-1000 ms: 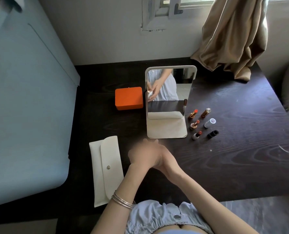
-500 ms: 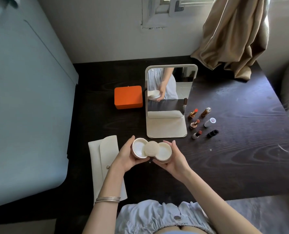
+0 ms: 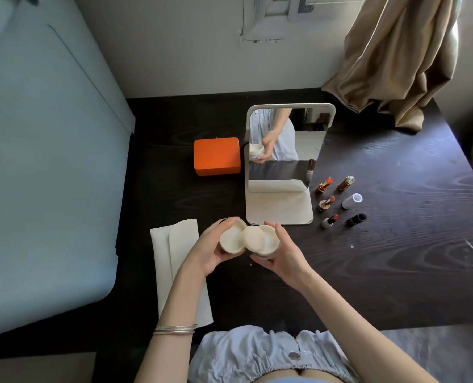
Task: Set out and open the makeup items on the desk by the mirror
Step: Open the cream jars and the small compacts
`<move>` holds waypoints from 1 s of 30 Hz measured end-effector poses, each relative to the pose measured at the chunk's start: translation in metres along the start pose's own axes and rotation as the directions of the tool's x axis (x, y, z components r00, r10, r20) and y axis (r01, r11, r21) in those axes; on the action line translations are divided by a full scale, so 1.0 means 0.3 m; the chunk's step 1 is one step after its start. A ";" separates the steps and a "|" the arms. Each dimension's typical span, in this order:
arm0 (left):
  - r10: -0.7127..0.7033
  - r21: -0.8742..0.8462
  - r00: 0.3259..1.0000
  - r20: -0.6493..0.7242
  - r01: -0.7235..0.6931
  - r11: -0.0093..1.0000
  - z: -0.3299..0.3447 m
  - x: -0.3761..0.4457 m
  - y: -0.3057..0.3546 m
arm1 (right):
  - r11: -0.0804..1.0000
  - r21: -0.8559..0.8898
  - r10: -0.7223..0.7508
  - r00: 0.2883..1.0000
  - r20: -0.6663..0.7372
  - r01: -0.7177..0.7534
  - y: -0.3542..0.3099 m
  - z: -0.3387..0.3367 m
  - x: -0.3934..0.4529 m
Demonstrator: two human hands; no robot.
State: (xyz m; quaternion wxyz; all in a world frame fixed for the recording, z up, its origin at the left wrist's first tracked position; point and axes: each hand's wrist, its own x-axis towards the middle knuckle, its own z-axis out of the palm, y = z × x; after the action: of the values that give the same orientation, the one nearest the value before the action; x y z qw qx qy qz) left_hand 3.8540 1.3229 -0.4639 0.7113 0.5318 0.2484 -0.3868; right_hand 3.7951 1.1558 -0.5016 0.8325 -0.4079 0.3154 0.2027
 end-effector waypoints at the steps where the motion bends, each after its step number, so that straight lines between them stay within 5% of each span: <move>1: 0.004 0.005 1.000 -0.003 -0.004 1.000 0.001 -0.006 0.004 | 1.000 -0.021 -0.013 1.000 -0.015 0.013 0.003 0.000 0.000; 10: 0.037 0.107 0.999 0.007 -0.037 0.994 0.034 -0.033 -0.008 | 0.978 -0.209 -0.031 0.999 -0.019 0.026 0.021 0.007 -0.011; 18: 0.021 0.228 0.999 0.026 -0.026 0.973 0.070 -0.050 -0.016 | 0.992 -0.106 0.065 0.998 0.013 -0.063 0.013 0.010 -0.019; 30: -0.013 -0.159 0.998 -0.061 0.003 0.987 -0.020 -0.083 0.015 | 0.991 0.075 0.112 0.993 -0.030 -0.110 0.006 0.012 -0.033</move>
State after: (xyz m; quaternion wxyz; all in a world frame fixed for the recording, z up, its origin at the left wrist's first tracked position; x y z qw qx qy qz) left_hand 3.8436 1.3365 -0.4441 0.7416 0.4843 0.3025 -0.3521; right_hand 3.7883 1.1590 -0.4940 0.8287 -0.3624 0.3591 0.2299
